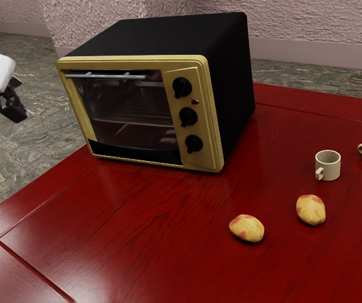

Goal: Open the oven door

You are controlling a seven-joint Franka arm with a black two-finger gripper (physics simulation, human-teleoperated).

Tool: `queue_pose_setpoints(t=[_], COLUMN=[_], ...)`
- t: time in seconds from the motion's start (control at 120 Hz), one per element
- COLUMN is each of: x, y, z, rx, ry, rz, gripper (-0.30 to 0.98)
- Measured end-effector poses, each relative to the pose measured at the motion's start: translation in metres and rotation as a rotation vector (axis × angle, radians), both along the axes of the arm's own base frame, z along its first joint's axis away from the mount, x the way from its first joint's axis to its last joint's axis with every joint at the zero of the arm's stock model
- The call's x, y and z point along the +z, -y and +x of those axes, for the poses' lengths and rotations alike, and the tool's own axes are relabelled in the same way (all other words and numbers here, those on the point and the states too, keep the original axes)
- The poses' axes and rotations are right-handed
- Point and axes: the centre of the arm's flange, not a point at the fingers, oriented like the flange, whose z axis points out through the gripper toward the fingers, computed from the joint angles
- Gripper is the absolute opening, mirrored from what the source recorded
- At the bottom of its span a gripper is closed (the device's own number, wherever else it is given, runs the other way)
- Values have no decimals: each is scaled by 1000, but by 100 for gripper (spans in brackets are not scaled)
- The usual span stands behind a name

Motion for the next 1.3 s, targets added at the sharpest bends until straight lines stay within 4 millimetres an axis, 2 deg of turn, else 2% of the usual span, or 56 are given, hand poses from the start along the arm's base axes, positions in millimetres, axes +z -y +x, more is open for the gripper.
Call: queue_pose_setpoints(t=[0.142, 0.208, 0.3, 0.433, 0.508, 0.617, 0.767, 0.833, 0.967, 1.142, 1.3], x=[-16, -10, 11, 21, 17, 14, -1, 2, -1, -13, -24], y=[-16, -18, -15, -24, -32, -41, -59, -64, -48, -35, -24], z=[20, 27, 39, 53, 63, 64, 76, 77, 98, 115, 121], rx=[-88, -123, -178, -231, -256, -269, -294, -303, -376, -445, -498], ry=[51, 82, 138, 182, 197, 195, 198, 199, 182, 137, 68], rz=[96, 150, 218, 265, 267, 286, 276, 293, 331, 375, 437], gripper=[69, 69, 69, 69, 69, 69, 69, 69, 69, 69, 69])
